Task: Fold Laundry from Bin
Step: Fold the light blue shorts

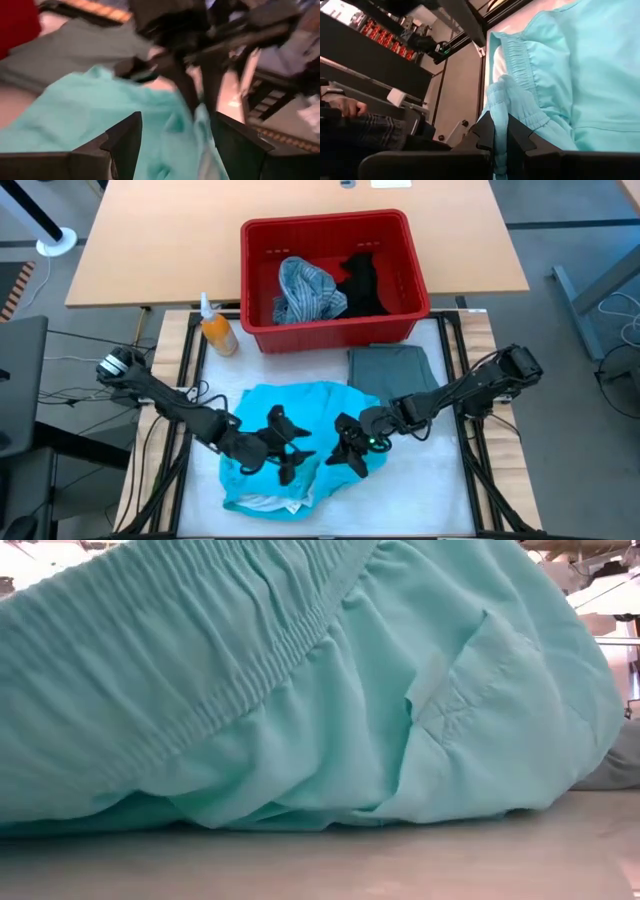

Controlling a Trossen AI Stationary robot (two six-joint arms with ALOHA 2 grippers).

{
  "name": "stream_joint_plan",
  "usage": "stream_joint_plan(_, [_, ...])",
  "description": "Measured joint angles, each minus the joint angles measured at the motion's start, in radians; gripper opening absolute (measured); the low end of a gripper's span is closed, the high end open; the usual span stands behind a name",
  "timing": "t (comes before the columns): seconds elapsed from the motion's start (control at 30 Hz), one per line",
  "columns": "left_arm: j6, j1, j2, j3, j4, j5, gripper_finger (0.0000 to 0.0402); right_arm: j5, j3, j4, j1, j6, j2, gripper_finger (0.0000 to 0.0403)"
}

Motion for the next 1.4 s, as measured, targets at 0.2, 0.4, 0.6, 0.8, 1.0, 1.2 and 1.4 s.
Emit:
stream_joint_plan(0.2, [-0.001, 0.000, 0.084, 0.000, 0.141, 0.093, 0.0224, -0.032, 0.000, -0.012, 0.010, -0.022, 0.000, 0.0042])
stream_joint_plan(0.4, [-0.055, 0.000, 0.130, 0.000, 0.214, 0.111, 0.0224, -0.054, 0.000, -0.036, 0.009, -0.059, -0.001, 0.0042])
stream_joint_plan(0.6, [-0.084, -0.013, 0.157, 0.001, 0.215, 0.154, 0.0224, -0.072, 0.000, -0.038, 0.007, -0.076, -0.001, 0.0042])
stream_joint_plan(0.8, [-0.110, -0.021, 0.194, 0.004, 0.207, 0.144, 0.0224, -0.075, 0.000, -0.034, 0.007, -0.082, -0.001, 0.0042])
stream_joint_plan(1.0, [-0.085, -0.017, 0.194, 0.004, 0.207, 0.112, 0.0224, -0.075, 0.000, -0.027, 0.007, -0.082, -0.001, 0.0042])
stream_joint_plan(1.2, [-0.100, -0.010, 0.194, 0.004, 0.209, 0.148, 0.0224, -0.074, 0.000, -0.018, -0.008, -0.082, -0.001, 0.0042])
stream_joint_plan(1.4, [-0.102, 0.011, 0.194, 0.004, 0.203, 0.177, 0.0224, -0.072, 0.000, 0.024, -0.031, -0.082, -0.001, 0.0042])
